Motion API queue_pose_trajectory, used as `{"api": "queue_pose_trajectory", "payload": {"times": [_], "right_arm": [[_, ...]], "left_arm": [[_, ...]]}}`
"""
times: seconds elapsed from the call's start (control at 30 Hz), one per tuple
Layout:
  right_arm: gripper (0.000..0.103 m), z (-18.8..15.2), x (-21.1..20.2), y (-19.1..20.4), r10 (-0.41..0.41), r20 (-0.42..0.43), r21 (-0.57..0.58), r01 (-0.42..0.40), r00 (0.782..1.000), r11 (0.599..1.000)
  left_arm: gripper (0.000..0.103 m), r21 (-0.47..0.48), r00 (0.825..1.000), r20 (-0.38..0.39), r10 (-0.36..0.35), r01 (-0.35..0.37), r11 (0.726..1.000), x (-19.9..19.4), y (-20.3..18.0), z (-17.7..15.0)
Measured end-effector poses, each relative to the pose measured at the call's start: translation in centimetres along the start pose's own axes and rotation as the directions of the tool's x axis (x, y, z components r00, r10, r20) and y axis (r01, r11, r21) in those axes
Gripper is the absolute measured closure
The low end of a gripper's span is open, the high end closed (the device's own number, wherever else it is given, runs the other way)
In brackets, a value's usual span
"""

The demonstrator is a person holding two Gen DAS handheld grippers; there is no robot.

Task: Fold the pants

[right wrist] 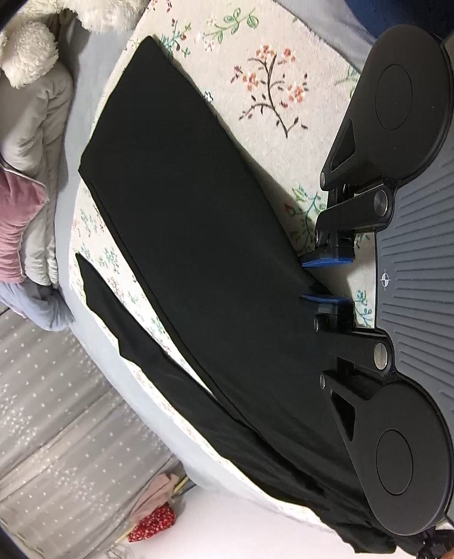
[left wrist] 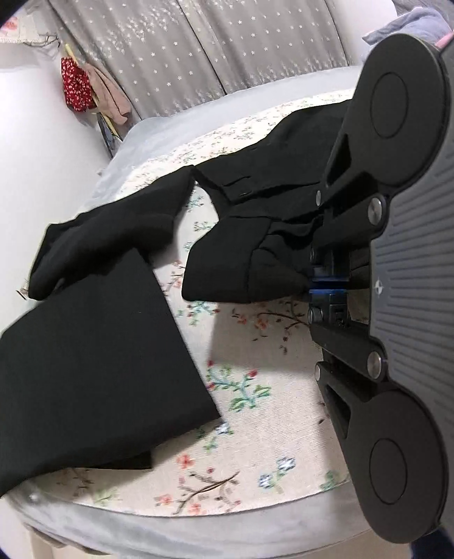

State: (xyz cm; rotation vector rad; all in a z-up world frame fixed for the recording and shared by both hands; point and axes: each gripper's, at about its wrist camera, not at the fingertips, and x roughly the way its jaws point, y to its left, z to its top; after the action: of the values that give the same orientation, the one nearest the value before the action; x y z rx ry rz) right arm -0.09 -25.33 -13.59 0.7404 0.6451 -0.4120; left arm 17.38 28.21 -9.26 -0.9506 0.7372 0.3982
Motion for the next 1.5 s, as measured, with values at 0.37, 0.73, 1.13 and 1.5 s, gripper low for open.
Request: {"api": "queue_pose_trajectory", "payload": {"times": [0.37,0.73,1.13,1.5], "right_arm": [[0.054,0.7,-1.9,2.1,0.008,0.045,-0.087,-0.004,0.999,0.996],[0.036,7.8,1.5,6.5,0.01,0.061,-0.26,0.006,0.998,0.966],[0.031,14.6,12.6,2.4,-0.19,0.025,-0.275,0.189,0.982,0.943],[0.03,15.8,16.1,4.0,-0.258,0.052,-0.433,0.255,0.965,0.865]], "left_arm": [[0.043,0.102,0.981,0.145,0.131,-0.146,0.984,-3.0,-0.9,0.6],[0.039,0.492,0.987,-0.026,0.161,-0.128,0.861,4.1,-13.0,1.6],[0.007,0.739,0.966,0.125,0.227,-0.243,0.628,11.4,-18.5,0.1],[0.083,0.761,0.933,0.303,0.196,-0.36,0.54,14.7,-19.1,-2.3]]}}
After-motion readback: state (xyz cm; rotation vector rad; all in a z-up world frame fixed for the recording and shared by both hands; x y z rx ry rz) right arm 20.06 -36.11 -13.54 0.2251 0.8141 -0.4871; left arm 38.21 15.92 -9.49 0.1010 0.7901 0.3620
